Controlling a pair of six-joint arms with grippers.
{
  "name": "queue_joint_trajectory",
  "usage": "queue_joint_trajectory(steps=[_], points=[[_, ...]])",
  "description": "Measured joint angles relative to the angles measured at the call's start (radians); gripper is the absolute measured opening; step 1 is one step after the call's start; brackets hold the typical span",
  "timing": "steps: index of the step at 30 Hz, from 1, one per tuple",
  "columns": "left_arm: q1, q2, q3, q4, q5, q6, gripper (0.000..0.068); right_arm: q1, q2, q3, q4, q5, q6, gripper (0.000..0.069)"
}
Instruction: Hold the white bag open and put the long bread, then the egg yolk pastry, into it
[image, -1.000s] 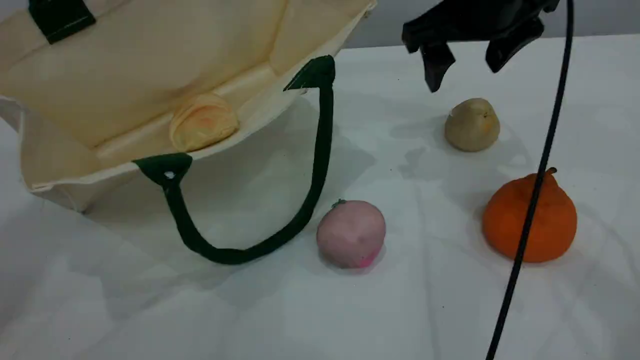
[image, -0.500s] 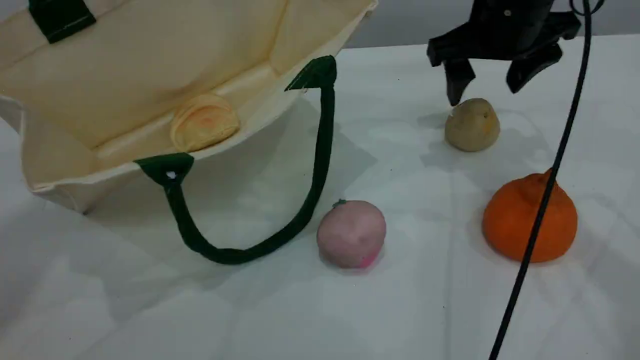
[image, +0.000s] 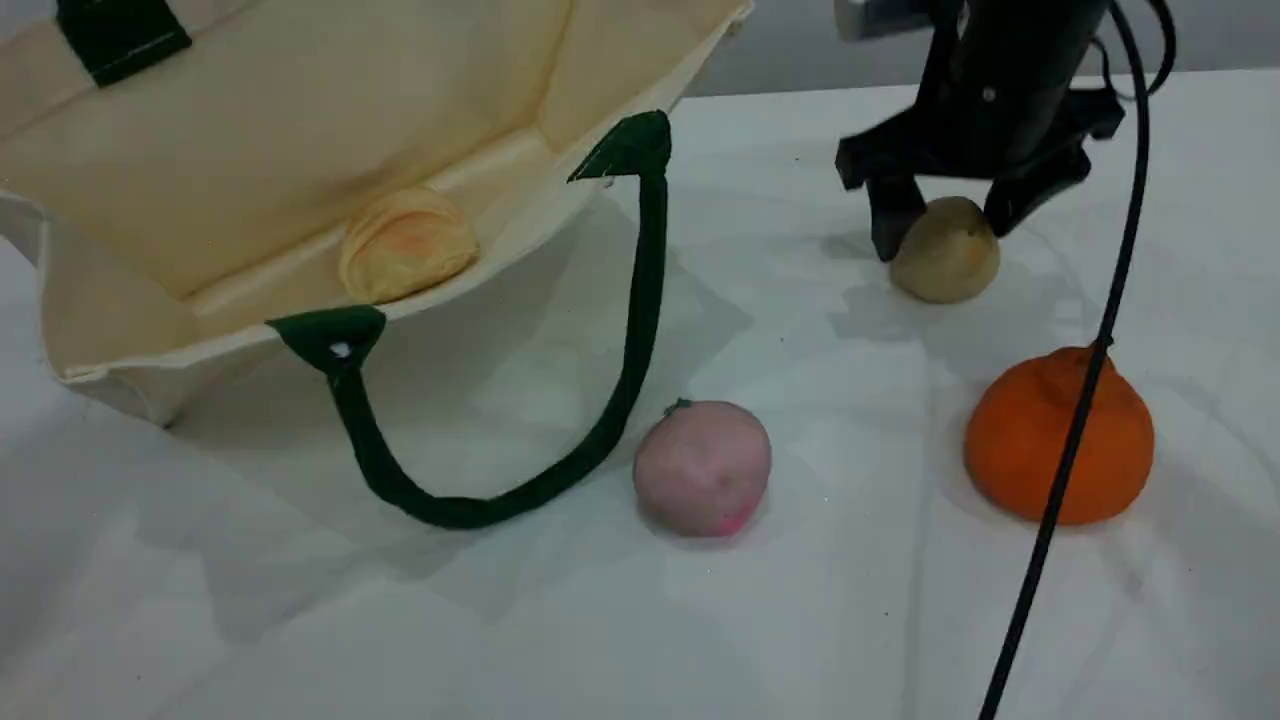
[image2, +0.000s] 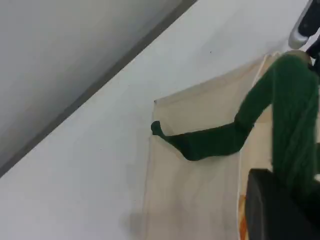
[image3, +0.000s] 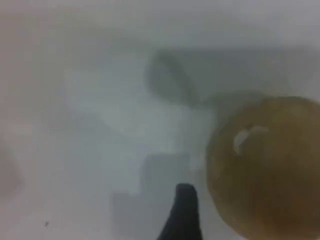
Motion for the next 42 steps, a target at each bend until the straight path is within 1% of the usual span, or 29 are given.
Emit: queue_joint_trajectory(steps=[4, 7, 11, 16, 20, 27, 31, 36, 40, 42], points=[[0.000, 0.000, 0.000, 0.000, 0.000, 0.000, 0.0078, 0.000, 0.003, 0.000, 0.000, -0.032, 0.000, 0.0573], [0.000, 0.000, 0.000, 0.000, 0.000, 0.000, 0.0078, 0.000, 0.003, 0.000, -0.002, -0.049, 0.001, 0.0535], [0.000, 0.000, 0.000, 0.000, 0.000, 0.000, 0.0078, 0.000, 0.003, 0.000, -0.020, -0.059, 0.001, 0.0432], [0.000, 0.000, 0.000, 0.000, 0.000, 0.000, 0.0078, 0.000, 0.002, 0.000, -0.053, -0.051, 0.004, 0.0276], [0.000, 0.000, 0.000, 0.000, 0.000, 0.000, 0.0078, 0.000, 0.002, 0.000, -0.053, -0.045, 0.004, 0.0206], [0.000, 0.000, 0.000, 0.001, 0.000, 0.000, 0.0078, 0.000, 0.001, 0.000, -0.069, -0.036, 0.005, 0.0123], [0.000, 0.000, 0.000, 0.001, 0.000, 0.001, 0.0078, 0.000, -0.016, 0.000, -0.127, 0.002, 0.052, 0.0084], [0.000, 0.000, 0.000, 0.001, 0.000, 0.004, 0.0078, 0.000, -0.078, 0.001, -0.212, 0.057, 0.113, 0.0078], [0.000, 0.000, 0.000, 0.003, 0.000, 0.007, 0.0078, 0.000, -0.149, 0.017, -0.204, 0.060, 0.113, 0.0076], [0.000, 0.001, 0.000, 0.003, 0.000, 0.002, 0.0078, 0.000, -0.196, 0.045, -0.204, 0.058, 0.114, 0.0075]])
